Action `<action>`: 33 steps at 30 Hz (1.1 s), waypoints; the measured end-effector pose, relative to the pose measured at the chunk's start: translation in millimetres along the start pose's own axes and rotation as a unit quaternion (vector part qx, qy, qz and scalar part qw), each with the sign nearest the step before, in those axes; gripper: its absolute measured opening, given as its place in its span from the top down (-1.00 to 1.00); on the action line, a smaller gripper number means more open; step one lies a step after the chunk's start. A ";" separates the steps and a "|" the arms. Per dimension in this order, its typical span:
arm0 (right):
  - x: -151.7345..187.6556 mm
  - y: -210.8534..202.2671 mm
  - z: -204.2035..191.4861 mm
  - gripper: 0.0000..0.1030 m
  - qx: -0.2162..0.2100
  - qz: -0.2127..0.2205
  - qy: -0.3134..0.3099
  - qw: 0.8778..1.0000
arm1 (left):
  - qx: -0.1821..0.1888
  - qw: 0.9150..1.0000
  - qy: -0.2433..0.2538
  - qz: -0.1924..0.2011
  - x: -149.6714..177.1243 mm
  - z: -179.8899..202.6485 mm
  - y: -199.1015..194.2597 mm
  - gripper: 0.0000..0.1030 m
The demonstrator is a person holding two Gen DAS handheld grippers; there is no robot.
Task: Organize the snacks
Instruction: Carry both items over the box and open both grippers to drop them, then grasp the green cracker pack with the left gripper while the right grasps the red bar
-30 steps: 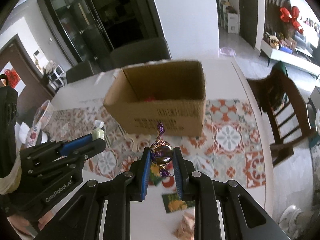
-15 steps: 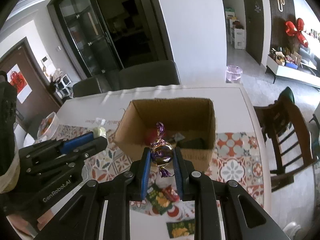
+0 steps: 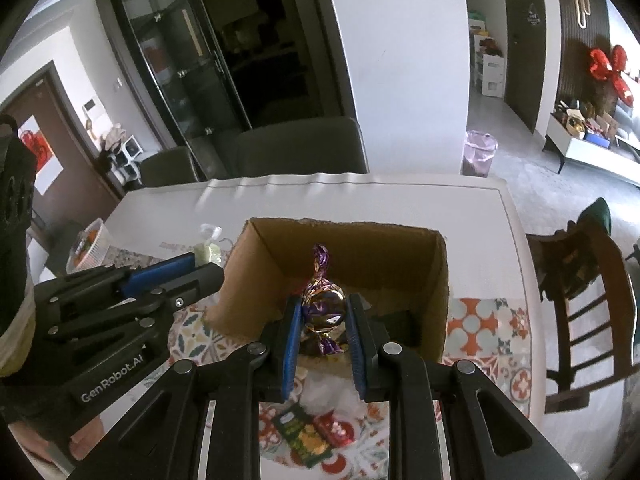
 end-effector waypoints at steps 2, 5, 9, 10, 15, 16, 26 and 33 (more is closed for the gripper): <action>-1.4 9.0 2.7 0.55 0.001 -0.006 -0.001 1.000 | -0.003 1.000 -0.007 -0.009 -1.7 -3.0 9.9 0.59; -1.2 19.1 9.2 0.52 0.010 -0.015 0.006 1.000 | -0.011 1.000 -0.014 -0.017 -2.7 -8.8 22.4 0.37; 2.5 25.4 16.7 0.03 0.026 -0.021 0.012 0.999 | -0.019 1.000 -0.016 -0.017 -0.2 -15.0 26.0 0.24; 2.8 24.8 19.5 0.03 0.033 -0.019 0.012 0.999 | -0.019 1.000 -0.016 -0.016 0.9 -15.5 24.9 0.24; 11.3 15.0 25.4 0.03 0.046 -0.013 0.021 0.999 | -0.016 1.000 -0.005 -0.011 12.5 -13.5 10.9 0.24; 13.5 11.9 26.0 0.03 0.047 -0.011 0.023 0.999 | -0.015 1.000 -0.003 -0.010 15.2 -12.5 7.6 0.24; 40.3 -22.6 16.0 0.03 0.057 0.012 0.018 0.998 | -0.014 1.000 -0.001 -0.005 58.2 -12.1 -24.5 0.23; 70.1 -25.9 -5.8 0.03 0.041 -0.008 -0.017 0.999 | -0.023 0.999 -0.021 -0.032 102.6 -23.2 -26.4 0.18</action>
Point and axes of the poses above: each gripper's, at about its wrist camera, not at the fingertips, and y roughly the way its jaws point, z to its right, x to its underside, the point moved 8 cm from there along y, roughly the way its jaws point, and after that the axes turned 11 degrees about -y, right-handed, at the moved point
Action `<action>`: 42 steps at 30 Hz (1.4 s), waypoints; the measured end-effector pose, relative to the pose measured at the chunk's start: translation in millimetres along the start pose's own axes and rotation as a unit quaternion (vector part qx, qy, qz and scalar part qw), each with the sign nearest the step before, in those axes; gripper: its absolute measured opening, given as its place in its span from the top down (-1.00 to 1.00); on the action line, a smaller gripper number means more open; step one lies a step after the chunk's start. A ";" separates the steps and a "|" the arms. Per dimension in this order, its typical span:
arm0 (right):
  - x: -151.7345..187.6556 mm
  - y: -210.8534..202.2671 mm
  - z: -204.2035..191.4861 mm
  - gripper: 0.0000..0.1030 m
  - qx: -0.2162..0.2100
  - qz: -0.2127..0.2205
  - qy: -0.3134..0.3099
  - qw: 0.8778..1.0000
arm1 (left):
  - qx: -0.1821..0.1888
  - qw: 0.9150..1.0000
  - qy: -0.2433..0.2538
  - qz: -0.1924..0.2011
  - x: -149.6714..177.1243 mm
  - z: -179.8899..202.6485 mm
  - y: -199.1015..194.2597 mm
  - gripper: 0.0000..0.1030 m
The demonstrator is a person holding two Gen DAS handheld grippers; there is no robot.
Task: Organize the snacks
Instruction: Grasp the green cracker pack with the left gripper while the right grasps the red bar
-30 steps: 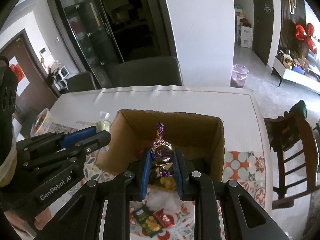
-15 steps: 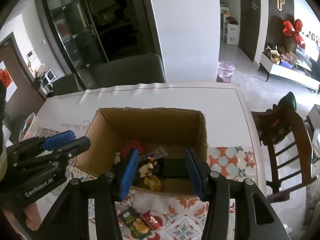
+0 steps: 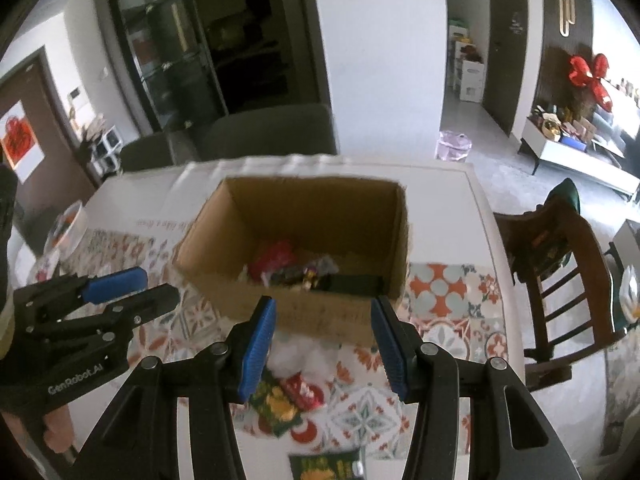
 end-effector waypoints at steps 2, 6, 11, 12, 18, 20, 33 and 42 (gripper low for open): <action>9.3 1.4 -6.8 0.03 -0.005 -0.007 -0.012 1.000 | -0.003 1.000 -0.004 -0.011 11.9 -3.2 4.4 0.18; 28.1 10.8 -13.9 0.03 -0.018 -0.027 -0.022 0.999 | -0.011 0.999 -0.012 -0.038 36.0 -9.9 16.4 0.18; 55.3 22.1 -18.8 0.03 -0.029 -0.050 -0.021 0.998 | -0.013 0.997 -0.019 -0.070 64.3 -11.9 29.1 0.18; 60.9 24.3 -19.0 0.03 -0.030 -0.057 -0.020 0.998 | -0.013 0.997 -0.020 -0.076 69.6 -12.5 32.1 0.18; 91.8 37.0 -17.7 0.03 -0.030 -0.087 -0.007 0.996 | -0.020 0.995 -0.018 -0.099 89.5 -14.3 48.1 0.18; 98.3 42.7 -18.1 0.03 -0.035 -0.095 -0.010 0.995 | -0.022 0.994 -0.019 -0.106 95.0 -15.3 52.4 0.18; 112.0 103.6 -39.5 0.03 -0.098 -0.138 -0.073 0.983 | -0.037 0.987 -0.058 -0.145 110.1 -30.6 86.6 0.18; 120.2 138.5 -53.0 0.18 -0.116 -0.162 -0.105 0.974 | -0.036 0.984 -0.084 -0.156 112.2 -33.9 100.5 0.18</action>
Point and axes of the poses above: each gripper's, at about its wrist camera, not at the fingertips, and y roughly the way its jaws point, z to its right, x to its underside, the point moved 8 cm from there along y, roughly the way its jaws point, and after that the axes turned 11 degrees about -y, right-handed, at the moved point
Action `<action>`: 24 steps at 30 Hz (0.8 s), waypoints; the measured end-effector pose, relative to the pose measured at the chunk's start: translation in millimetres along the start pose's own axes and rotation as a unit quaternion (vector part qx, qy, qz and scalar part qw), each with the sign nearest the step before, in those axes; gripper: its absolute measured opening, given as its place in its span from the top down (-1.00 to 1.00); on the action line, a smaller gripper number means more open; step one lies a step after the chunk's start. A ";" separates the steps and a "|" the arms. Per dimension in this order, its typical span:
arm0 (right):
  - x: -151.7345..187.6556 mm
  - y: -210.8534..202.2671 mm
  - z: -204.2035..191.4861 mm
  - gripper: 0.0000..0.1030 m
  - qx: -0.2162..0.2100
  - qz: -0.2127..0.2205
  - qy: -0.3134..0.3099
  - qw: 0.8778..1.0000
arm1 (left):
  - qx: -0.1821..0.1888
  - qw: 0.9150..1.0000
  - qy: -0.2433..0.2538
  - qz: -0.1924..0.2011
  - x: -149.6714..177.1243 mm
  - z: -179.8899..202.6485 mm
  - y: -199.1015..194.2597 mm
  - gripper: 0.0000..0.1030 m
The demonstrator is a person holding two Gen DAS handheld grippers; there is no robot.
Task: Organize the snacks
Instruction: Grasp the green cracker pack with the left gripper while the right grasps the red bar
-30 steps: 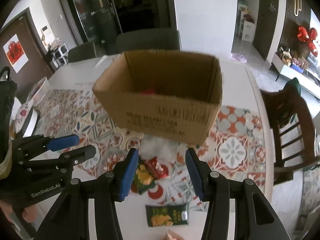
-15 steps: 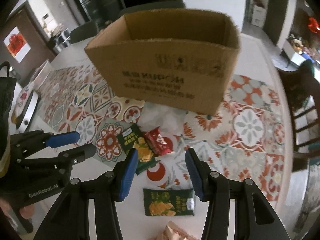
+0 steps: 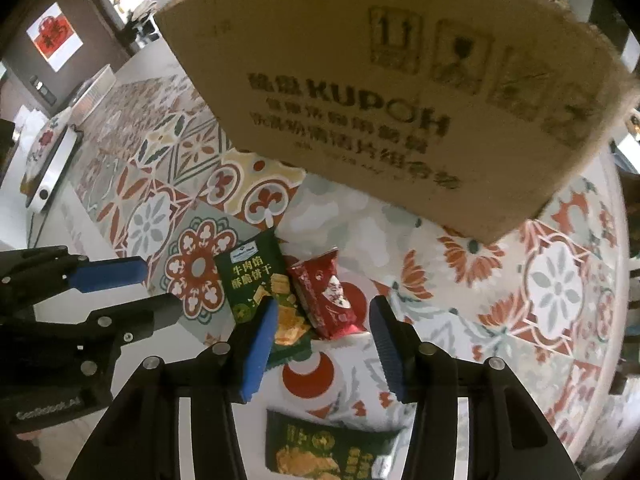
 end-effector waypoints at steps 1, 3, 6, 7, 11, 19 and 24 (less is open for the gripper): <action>-0.2 3.5 -0.4 0.25 0.000 -0.003 -0.001 1.000 | 0.000 1.000 -0.001 0.000 -0.5 0.1 0.8 0.18; -1.7 8.1 -0.9 0.26 -0.004 -0.004 -0.002 1.000 | 0.000 1.000 -0.005 -0.002 -1.5 0.7 2.8 0.18; -3.5 11.8 -1.8 0.26 -0.002 -0.002 -0.009 1.000 | 0.003 1.000 -0.010 -0.003 -2.7 3.5 5.0 0.18; -3.7 13.2 -2.2 0.26 -0.002 -0.003 -0.010 1.000 | 0.003 1.000 -0.010 -0.003 -3.3 4.5 5.5 0.18; -1.0 20.0 -0.6 0.50 -0.014 -0.009 -0.004 1.000 | 0.004 1.000 -0.018 -0.004 -5.6 9.8 9.9 0.18; 7.9 9.8 10.5 0.55 -0.017 0.017 0.036 0.999 | 0.008 1.000 -0.026 -0.006 -3.0 24.0 17.3 0.08; 16.7 -1.1 27.7 0.55 0.004 0.025 0.064 0.998 | 0.001 1.000 -0.032 -0.001 -5.8 36.2 25.9 -0.11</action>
Point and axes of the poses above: each gripper's, at about its wrist camera, not at the fingertips, and y roughly the way its jaws point, z to its right, x to its underside, the point moved 8 cm from there along y, roughly the way its jaws point, and after that the axes turned 11 degrees about -y, right-handed, at the moved point
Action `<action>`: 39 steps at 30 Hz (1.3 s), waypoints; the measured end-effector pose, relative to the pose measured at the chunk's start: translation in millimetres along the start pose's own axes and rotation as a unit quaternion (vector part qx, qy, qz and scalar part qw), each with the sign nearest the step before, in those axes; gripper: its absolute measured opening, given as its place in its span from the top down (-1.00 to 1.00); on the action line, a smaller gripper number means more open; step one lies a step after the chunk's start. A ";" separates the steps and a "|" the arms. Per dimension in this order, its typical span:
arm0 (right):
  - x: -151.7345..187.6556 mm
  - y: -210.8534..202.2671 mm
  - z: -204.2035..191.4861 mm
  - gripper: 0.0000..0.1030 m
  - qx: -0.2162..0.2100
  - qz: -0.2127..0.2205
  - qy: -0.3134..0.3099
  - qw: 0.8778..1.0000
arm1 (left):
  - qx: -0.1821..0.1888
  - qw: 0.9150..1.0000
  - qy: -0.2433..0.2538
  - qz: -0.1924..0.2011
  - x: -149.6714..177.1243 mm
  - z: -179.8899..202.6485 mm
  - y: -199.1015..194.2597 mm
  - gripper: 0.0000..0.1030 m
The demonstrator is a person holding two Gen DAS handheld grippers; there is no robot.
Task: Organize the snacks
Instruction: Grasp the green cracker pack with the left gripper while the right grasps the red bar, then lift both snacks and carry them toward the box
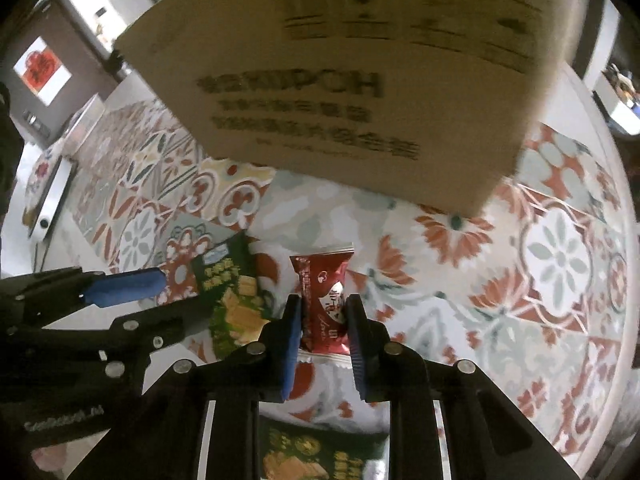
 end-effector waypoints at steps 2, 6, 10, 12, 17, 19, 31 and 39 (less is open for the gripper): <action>2.3 -2.5 6.4 0.55 0.008 0.001 0.003 1.000 | -0.005 1.000 -0.015 -0.002 -1.2 2.0 4.3 -0.12; 6.0 -5.5 16.8 0.55 0.011 0.004 0.015 1.000 | -0.017 0.999 -0.041 -0.002 -3.4 1.2 10.7 -0.12; 7.9 -6.8 23.9 0.55 0.016 0.007 0.024 1.000 | -0.037 0.998 -0.058 -0.003 -3.4 -2.3 19.0 -0.13; 8.2 -6.6 25.9 0.55 0.020 0.007 0.026 0.999 | -0.046 0.997 -0.063 -0.003 -3.7 -1.5 23.1 -0.13; 9.7 -6.2 28.0 0.55 0.020 0.006 0.027 0.999 | -0.058 0.994 -0.086 -0.015 -2.9 -3.1 34.4 -0.14; 9.8 -5.6 28.8 0.54 0.021 0.006 0.029 0.999 | -0.062 0.995 -0.081 -0.011 -4.7 -2.5 35.2 -0.14; 12.2 -9.8 17.9 0.54 0.028 0.005 0.030 0.999 | -0.035 0.999 -0.031 0.009 -5.4 -10.7 26.0 0.38; 15.7 -12.8 7.5 0.54 0.025 0.003 0.035 0.999 | -0.056 0.998 -0.019 -0.009 -2.7 -23.4 29.1 -0.17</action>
Point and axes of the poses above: each gripper's, at about its wrist camera, not at the fingertips, and y roughly the way its jaws point, z to its right, x to its underside, the point moved 8 cm from there along y, roughly the way its jaws point, and after that the axes turned 11 degrees about -y, right-handed, at the moved point
